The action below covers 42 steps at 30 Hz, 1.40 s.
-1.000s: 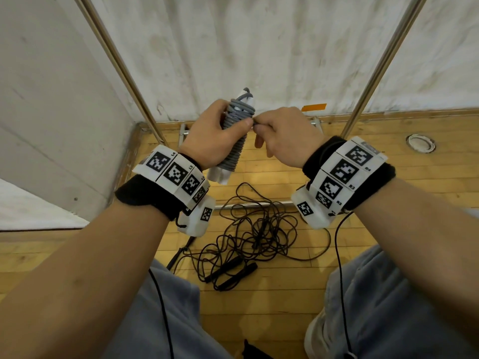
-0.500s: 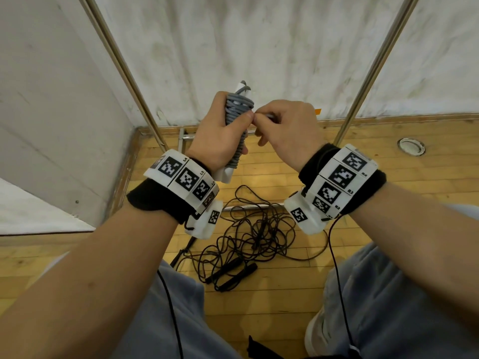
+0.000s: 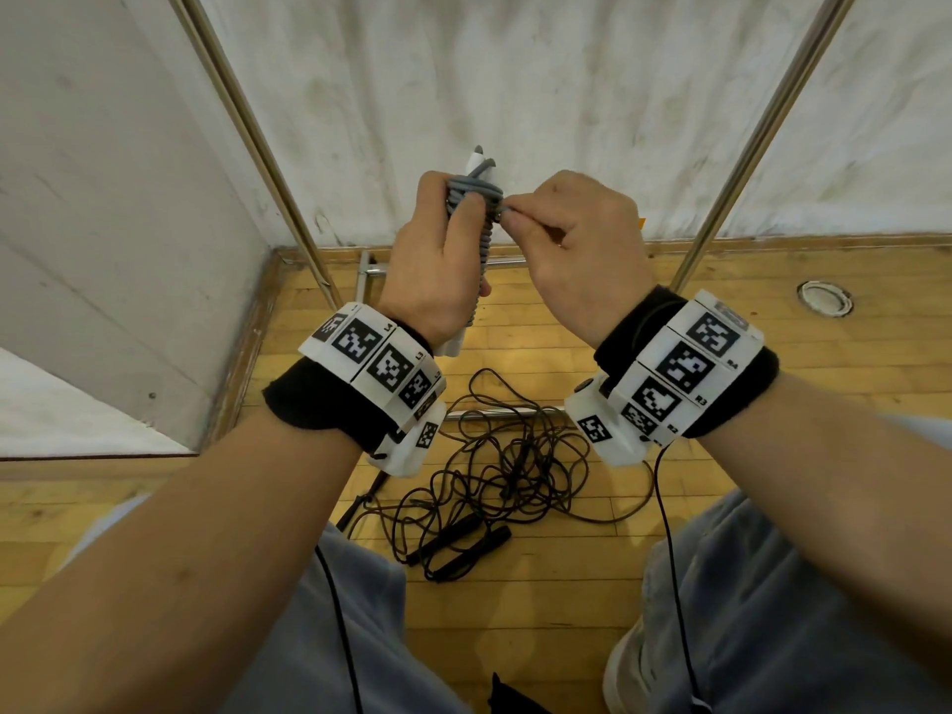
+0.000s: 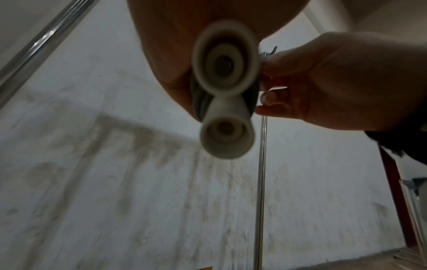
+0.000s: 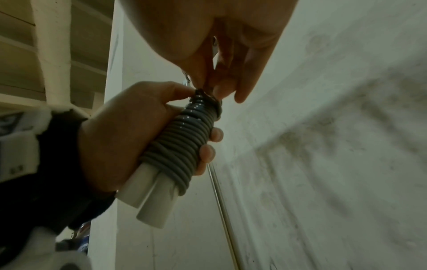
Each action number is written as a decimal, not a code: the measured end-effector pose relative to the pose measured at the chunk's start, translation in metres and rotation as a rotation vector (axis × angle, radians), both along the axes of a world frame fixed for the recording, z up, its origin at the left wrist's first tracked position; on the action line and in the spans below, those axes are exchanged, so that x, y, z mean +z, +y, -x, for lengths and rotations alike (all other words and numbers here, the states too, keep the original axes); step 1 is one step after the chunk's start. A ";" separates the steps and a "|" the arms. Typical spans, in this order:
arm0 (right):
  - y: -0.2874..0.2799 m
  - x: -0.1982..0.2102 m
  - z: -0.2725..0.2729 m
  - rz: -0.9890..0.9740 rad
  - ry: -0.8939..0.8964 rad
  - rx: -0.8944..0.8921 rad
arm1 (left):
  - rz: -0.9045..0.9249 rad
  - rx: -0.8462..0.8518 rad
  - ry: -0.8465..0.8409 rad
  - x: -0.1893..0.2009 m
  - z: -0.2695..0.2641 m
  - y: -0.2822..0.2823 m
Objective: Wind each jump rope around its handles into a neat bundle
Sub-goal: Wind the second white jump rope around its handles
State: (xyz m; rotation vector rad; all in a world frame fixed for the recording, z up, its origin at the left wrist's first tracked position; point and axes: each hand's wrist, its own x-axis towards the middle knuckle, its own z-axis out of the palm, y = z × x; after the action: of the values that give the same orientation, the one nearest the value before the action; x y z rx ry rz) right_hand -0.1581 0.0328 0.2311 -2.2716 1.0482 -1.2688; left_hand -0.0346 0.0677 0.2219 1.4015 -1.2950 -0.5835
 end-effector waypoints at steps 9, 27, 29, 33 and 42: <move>-0.007 0.000 -0.001 -0.297 -0.205 -0.042 | -0.032 -0.009 0.019 -0.010 0.005 -0.003; -0.002 -0.022 -0.009 -0.244 -0.338 -0.112 | -0.103 0.059 0.255 -0.008 0.017 -0.009; -0.005 -0.021 -0.008 -0.234 -0.342 -0.103 | -0.100 0.055 0.241 -0.009 0.017 -0.009; 0.001 -0.029 -0.009 -0.137 -0.260 -0.053 | -0.125 0.054 0.276 -0.012 0.019 -0.010; -0.006 -0.037 -0.001 0.160 -0.012 0.003 | -0.147 0.057 0.242 -0.020 0.017 -0.006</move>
State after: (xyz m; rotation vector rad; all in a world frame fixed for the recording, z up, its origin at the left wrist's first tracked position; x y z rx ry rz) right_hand -0.1567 0.0266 0.1945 -2.3775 0.9702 -1.4090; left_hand -0.0519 0.0615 0.2021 1.4333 -1.0331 -0.7966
